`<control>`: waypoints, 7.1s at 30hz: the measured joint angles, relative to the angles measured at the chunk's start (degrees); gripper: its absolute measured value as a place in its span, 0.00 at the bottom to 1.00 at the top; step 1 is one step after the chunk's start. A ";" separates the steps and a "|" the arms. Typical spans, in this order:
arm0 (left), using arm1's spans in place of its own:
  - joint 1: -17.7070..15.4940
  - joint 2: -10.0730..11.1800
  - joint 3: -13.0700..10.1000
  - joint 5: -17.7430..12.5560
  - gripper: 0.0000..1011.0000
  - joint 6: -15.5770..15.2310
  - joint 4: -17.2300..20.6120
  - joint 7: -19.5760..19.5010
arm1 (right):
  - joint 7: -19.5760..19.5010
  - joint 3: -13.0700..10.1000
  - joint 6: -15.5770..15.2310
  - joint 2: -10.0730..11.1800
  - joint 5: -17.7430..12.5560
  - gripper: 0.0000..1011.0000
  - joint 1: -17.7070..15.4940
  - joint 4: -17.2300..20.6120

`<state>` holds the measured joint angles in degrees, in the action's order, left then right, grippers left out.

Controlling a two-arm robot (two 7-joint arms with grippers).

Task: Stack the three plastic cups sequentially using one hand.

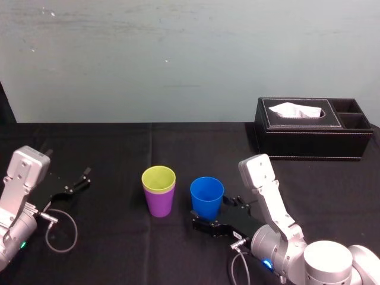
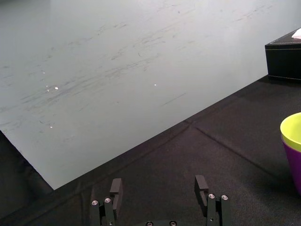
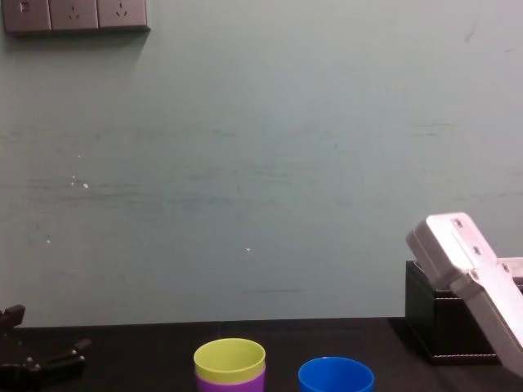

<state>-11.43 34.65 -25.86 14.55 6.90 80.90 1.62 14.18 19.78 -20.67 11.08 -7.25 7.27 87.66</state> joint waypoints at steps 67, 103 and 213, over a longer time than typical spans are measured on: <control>0.00 0.00 0.00 -0.01 0.99 0.00 0.00 0.00 | -0.33 0.07 3.15 -1.55 2.61 0.68 1.22 -3.70; 0.00 0.00 0.00 0.00 0.99 0.00 0.00 0.00 | 7.01 0.13 -10.33 1.80 -2.43 0.68 8.34 8.79; 0.00 0.00 0.00 0.00 0.99 0.00 0.00 0.00 | 6.96 10.79 -2.88 0.22 -4.83 0.68 17.78 -5.54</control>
<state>-11.43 34.65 -25.86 14.55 6.91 80.90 1.62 21.14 30.58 -23.55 11.30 -12.09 25.05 82.12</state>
